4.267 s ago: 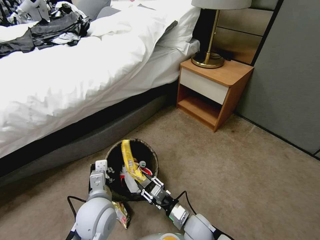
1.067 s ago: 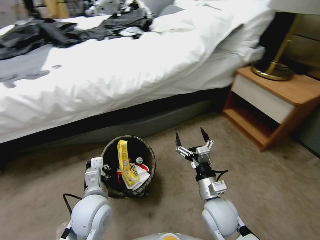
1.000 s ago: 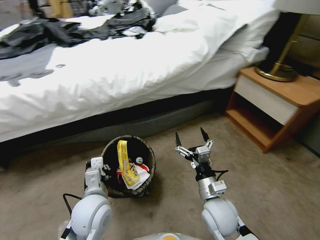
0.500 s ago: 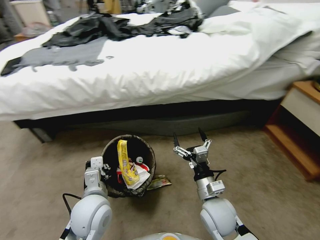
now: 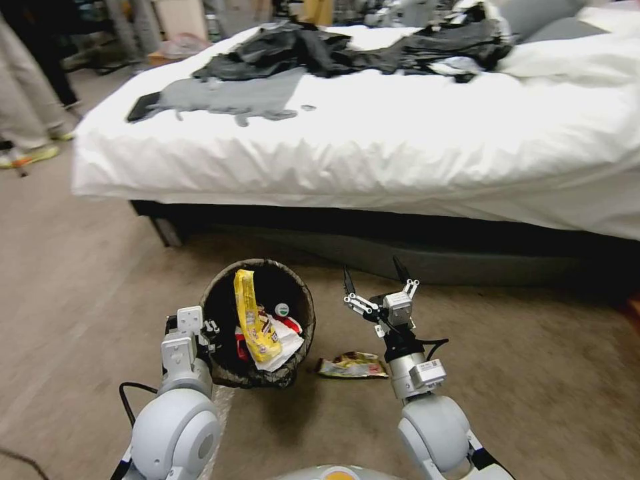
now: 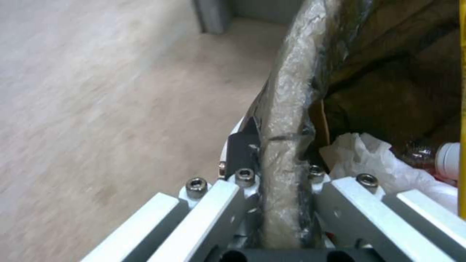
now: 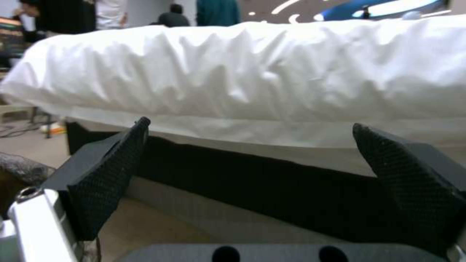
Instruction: Pick up the trash bin, then pick up the garbage from the floor and place it into the trash bin.
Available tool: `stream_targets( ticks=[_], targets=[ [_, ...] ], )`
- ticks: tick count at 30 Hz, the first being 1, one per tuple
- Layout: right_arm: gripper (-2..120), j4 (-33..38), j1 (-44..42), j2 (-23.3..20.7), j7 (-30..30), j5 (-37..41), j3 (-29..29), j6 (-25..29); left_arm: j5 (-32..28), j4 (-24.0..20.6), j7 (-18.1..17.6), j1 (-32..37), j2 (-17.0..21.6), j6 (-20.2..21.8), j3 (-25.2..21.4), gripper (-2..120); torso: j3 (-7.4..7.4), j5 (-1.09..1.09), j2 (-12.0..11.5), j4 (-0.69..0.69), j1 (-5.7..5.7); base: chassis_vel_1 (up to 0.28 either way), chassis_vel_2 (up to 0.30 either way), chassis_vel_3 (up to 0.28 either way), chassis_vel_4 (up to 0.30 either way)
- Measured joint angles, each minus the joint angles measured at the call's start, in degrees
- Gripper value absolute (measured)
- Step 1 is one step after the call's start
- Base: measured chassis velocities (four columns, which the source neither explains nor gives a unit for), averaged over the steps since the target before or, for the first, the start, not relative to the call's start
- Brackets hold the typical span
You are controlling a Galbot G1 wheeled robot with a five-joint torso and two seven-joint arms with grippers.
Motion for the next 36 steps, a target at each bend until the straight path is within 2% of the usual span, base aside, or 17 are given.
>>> stream_targets(
  ticks=[12,18,22,25,26,28,29,31,32,36],
  targets=[
    [100,-0.68,0.51,-0.72,-0.5,0.16,0.15,0.0,0.96,1.66,0.21,-0.22,-0.49,-0.83,0.06,0,0.0,0.0,0.0,0.02,0.0,0.107,0.101,0.099,0.095],
    [100,-0.68,1.33,-3.34,-3.16,1.93,0.61,-0.67,0.95,1.57,0.39,-0.07,-0.44,-0.9,-0.14,0,0.0,0.01,0.0,-0.02,0.0,0.0,0.0,0.0,0.0],
    [100,-1.12,2.35,-6.0,-6.43,3.86,0.83,-2.0,0.94,1.55,0.38,-0.02,-0.5,-0.91,-0.16,0,0.0,0.01,0.0,0.0,0.0,0.0,0.0,0.0,0.0],
    [100,-2.0,4.29,-12.1,-9.63,7.9,-0.04,-4.79,0.94,1.52,0.37,0.0,-0.64,-0.9,-0.17,0,0.0,0.01,0.0,0.0,0.0,0.0,0.0,0.0,0.0],
    [100,-2.0,4.29,-12.1,-9.63,7.9,-0.04,-4.79,0.94,1.52,0.37,0.0,-0.64,-0.9,-0.17,0,0.0,0.01,0.0,0.0,0.0,0.0,0.0,0.0,0.0],
    [100,-2.57,5.27,-16.3,-10.89,11.23,-1.28,-6.87,0.94,1.54,0.37,-0.01,-0.64,-0.91,-0.25,0,0.0,0.01,0.0,0.0,0.0,0.0,0.0,0.0,0.0],
    [100,-2.57,5.27,-16.3,-10.89,11.23,-1.28,-6.87,0.94,1.54,0.37,-0.01,-0.64,-0.91,-0.25,0,0.0,0.01,0.0,0.0,0.0,0.0,0.0,0.0,0.0],
    [100,-3.53,6.0,-19.07,-11.64,13.62,-2.52,-8.46,0.92,1.69,0.37,-0.16,-0.64,-0.91,-0.29,0,0.0,0.01,0.0,0.0,0.0,0.0,0.0,0.0,0.0],
    [100,-5.25,6.95,-21.7,-13.04,15.31,-3.96,-10.0,0.91,2.06,0.36,-0.44,-0.76,-0.92,-0.29,0,0.0,0.01,0.0,0.0,0.0,0.0,0.0,0.0,0.0],
    [100,-7.4,7.8,-23.7,-14.74,15.87,-5.27,-10.83,0.9,2.37,0.34,-0.66,-1.01,-0.91,-0.19,0,0.0,0.01,0.0,0.0,0.0,0.0,0.0,0.0,0.0]
  ],
)
